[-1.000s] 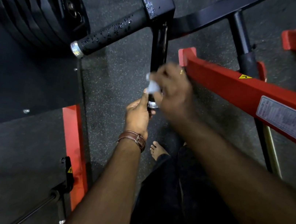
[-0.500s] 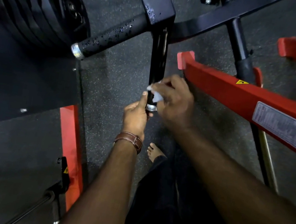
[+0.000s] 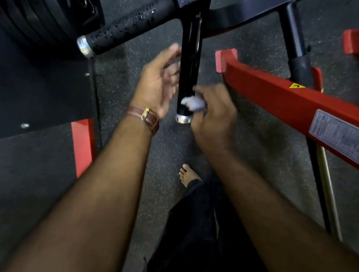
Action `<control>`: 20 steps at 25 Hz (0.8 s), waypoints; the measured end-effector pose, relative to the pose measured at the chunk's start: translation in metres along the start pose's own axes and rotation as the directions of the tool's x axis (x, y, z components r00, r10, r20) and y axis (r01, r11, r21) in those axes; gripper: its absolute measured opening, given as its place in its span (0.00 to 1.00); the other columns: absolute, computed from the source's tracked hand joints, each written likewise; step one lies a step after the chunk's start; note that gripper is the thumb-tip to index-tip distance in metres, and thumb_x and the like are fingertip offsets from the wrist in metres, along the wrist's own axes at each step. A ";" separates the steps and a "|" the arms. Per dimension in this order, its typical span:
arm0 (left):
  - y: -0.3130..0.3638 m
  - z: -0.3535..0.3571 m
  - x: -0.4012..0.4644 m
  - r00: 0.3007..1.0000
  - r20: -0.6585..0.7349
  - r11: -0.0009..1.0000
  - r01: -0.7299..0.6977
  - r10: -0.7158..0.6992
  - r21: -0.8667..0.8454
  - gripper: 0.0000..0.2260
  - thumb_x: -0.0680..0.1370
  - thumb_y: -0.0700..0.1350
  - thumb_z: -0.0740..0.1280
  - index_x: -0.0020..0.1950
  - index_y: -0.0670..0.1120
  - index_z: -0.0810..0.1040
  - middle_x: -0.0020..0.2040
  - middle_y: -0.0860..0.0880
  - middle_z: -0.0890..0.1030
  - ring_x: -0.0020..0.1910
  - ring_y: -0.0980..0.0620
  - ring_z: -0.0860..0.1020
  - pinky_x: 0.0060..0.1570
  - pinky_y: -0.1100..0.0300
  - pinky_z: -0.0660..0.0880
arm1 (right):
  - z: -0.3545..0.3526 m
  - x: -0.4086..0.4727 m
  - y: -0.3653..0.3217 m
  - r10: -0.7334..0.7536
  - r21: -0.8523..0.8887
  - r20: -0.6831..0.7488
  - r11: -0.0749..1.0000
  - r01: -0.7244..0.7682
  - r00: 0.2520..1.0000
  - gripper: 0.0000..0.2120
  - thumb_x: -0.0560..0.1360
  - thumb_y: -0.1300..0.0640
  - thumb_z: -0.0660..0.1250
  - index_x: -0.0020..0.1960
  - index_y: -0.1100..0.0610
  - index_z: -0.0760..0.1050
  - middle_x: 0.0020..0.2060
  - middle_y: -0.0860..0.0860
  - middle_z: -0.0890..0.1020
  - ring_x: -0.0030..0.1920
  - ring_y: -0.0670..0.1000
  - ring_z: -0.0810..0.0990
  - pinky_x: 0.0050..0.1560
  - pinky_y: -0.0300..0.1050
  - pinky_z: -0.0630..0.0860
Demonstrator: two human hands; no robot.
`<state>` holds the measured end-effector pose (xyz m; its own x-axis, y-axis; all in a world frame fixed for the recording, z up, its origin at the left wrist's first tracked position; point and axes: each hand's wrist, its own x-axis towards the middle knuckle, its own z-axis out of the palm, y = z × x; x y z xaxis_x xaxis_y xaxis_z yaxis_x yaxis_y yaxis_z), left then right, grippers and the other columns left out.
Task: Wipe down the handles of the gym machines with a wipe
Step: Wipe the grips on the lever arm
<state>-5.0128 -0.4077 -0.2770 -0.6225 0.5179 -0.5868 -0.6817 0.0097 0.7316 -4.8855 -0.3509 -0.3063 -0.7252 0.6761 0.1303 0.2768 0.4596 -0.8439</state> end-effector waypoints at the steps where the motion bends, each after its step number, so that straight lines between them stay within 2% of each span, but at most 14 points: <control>1: 0.006 0.007 0.005 0.998 0.057 1.000 0.011 -0.012 0.020 0.09 0.79 0.49 0.66 0.51 0.43 0.79 0.50 0.41 0.84 0.49 0.43 0.81 0.49 0.52 0.78 | -0.002 0.012 -0.004 0.007 0.024 -0.045 1.000 -0.006 0.999 0.14 0.66 0.73 0.68 0.50 0.65 0.82 0.42 0.58 0.79 0.41 0.51 0.77 0.43 0.36 0.74; 3: 0.006 0.018 0.014 0.996 0.094 0.994 -0.001 -0.009 0.106 0.06 0.78 0.45 0.69 0.49 0.42 0.77 0.49 0.40 0.84 0.45 0.44 0.81 0.45 0.54 0.79 | -0.004 0.012 -0.003 0.060 0.052 -0.072 0.997 -0.057 0.996 0.10 0.68 0.71 0.71 0.49 0.64 0.81 0.43 0.55 0.79 0.42 0.43 0.75 0.44 0.26 0.70; 5: 0.002 0.022 0.021 0.998 0.062 0.970 -0.043 0.029 0.239 0.05 0.77 0.41 0.72 0.46 0.43 0.76 0.39 0.45 0.82 0.35 0.49 0.79 0.37 0.59 0.76 | 0.000 -0.018 -0.005 0.313 0.073 -0.005 0.947 -0.312 0.950 0.08 0.73 0.66 0.71 0.52 0.61 0.82 0.45 0.52 0.80 0.43 0.43 0.77 0.46 0.35 0.76; 6: -0.001 0.022 0.024 0.998 0.052 0.960 -0.057 0.045 0.274 0.06 0.76 0.40 0.72 0.45 0.43 0.75 0.35 0.47 0.80 0.31 0.51 0.77 0.34 0.60 0.74 | 0.003 -0.034 -0.010 0.483 0.166 0.039 0.860 -0.482 0.875 0.08 0.75 0.65 0.71 0.53 0.61 0.82 0.45 0.52 0.82 0.43 0.46 0.80 0.47 0.40 0.79; 7: -0.003 0.021 0.026 0.997 0.052 0.958 -0.064 0.051 0.281 0.07 0.76 0.38 0.72 0.45 0.43 0.74 0.33 0.48 0.78 0.29 0.52 0.74 0.32 0.61 0.72 | 0.008 -0.043 -0.014 0.655 0.358 0.085 0.683 -0.637 0.751 0.07 0.77 0.64 0.70 0.55 0.61 0.82 0.45 0.53 0.84 0.44 0.47 0.83 0.47 0.42 0.81; 8: -0.004 0.020 0.026 0.997 0.057 0.958 -0.071 0.057 0.279 0.07 0.76 0.36 0.71 0.45 0.43 0.74 0.33 0.48 0.76 0.28 0.53 0.73 0.31 0.61 0.71 | 0.014 -0.042 -0.020 0.798 0.584 0.177 0.387 -0.714 0.577 0.07 0.78 0.65 0.68 0.55 0.64 0.81 0.46 0.54 0.84 0.44 0.48 0.84 0.48 0.42 0.82; 10: -0.006 0.018 0.025 0.995 0.078 0.961 -0.080 0.061 0.263 0.09 0.76 0.33 0.70 0.46 0.43 0.72 0.34 0.48 0.75 0.29 0.53 0.71 0.30 0.62 0.71 | 0.024 -0.029 -0.029 0.844 0.778 0.464 -0.242 -0.580 0.269 0.07 0.81 0.67 0.62 0.55 0.68 0.78 0.46 0.59 0.83 0.44 0.55 0.86 0.52 0.47 0.83; 12: -0.006 0.018 0.025 0.993 0.104 0.966 -0.086 0.062 0.246 0.09 0.75 0.33 0.70 0.47 0.43 0.72 0.35 0.47 0.74 0.29 0.53 0.71 0.31 0.62 0.71 | 0.027 -0.022 -0.034 0.681 0.694 0.710 -0.631 -0.348 0.180 0.13 0.83 0.67 0.55 0.61 0.73 0.72 0.47 0.65 0.82 0.48 0.60 0.84 0.54 0.48 0.82; 13: -0.006 0.017 0.025 0.991 0.116 0.966 -0.087 0.060 0.242 0.09 0.75 0.32 0.70 0.47 0.43 0.72 0.36 0.47 0.74 0.29 0.53 0.71 0.31 0.62 0.71 | 0.027 -0.024 -0.036 0.633 0.660 0.750 -0.698 -0.277 0.190 0.15 0.83 0.67 0.54 0.64 0.75 0.70 0.48 0.68 0.81 0.51 0.62 0.83 0.53 0.47 0.82; 15: -0.005 0.016 0.026 0.990 0.127 0.966 -0.088 0.058 0.245 0.10 0.75 0.32 0.70 0.47 0.43 0.72 0.37 0.46 0.74 0.30 0.53 0.72 0.31 0.61 0.71 | 0.022 -0.025 -0.042 0.667 0.683 0.725 -0.666 -0.301 0.169 0.13 0.82 0.68 0.57 0.63 0.74 0.71 0.49 0.67 0.81 0.49 0.63 0.84 0.51 0.49 0.83; 16: -0.005 0.015 0.026 0.990 0.126 0.964 -0.091 0.060 0.252 0.10 0.75 0.32 0.70 0.47 0.43 0.72 0.37 0.47 0.74 0.30 0.53 0.72 0.32 0.61 0.71 | 0.018 -0.027 -0.044 0.741 0.730 0.655 -0.573 -0.372 0.145 0.10 0.81 0.68 0.61 0.59 0.72 0.75 0.47 0.63 0.82 0.47 0.61 0.84 0.52 0.49 0.83; 17: -0.006 0.015 0.026 0.990 0.123 0.962 -0.095 0.065 0.257 0.10 0.75 0.32 0.70 0.47 0.43 0.72 0.36 0.47 0.74 0.29 0.53 0.72 0.31 0.61 0.71 | 0.016 -0.027 -0.046 0.845 0.772 0.517 -0.388 -0.503 0.141 0.07 0.79 0.67 0.66 0.55 0.69 0.78 0.44 0.59 0.83 0.45 0.57 0.85 0.52 0.46 0.83; 18: -0.007 0.015 0.026 0.990 0.120 0.961 -0.100 0.071 0.259 0.10 0.75 0.32 0.70 0.47 0.43 0.72 0.36 0.47 0.74 0.29 0.54 0.72 0.31 0.61 0.71 | 0.015 -0.027 -0.046 0.928 0.747 0.304 -0.091 -0.659 0.216 0.06 0.77 0.65 0.69 0.53 0.66 0.81 0.42 0.55 0.85 0.44 0.52 0.85 0.52 0.42 0.82; 20: -0.010 0.015 0.028 0.990 0.114 0.961 -0.107 0.080 0.256 0.09 0.75 0.32 0.70 0.46 0.44 0.72 0.36 0.47 0.74 0.29 0.53 0.72 0.32 0.61 0.71 | 0.014 -0.029 -0.046 0.805 0.415 -0.023 0.547 -0.726 0.593 0.09 0.75 0.63 0.72 0.55 0.62 0.83 0.46 0.52 0.87 0.47 0.47 0.85 0.53 0.37 0.80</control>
<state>-5.0174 -0.3808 -0.2952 -0.6270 0.6113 -0.4830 -0.4901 0.1725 0.8544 -4.8861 -0.3996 -0.2790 -0.1929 0.7842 -0.5898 0.4165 -0.4788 -0.7728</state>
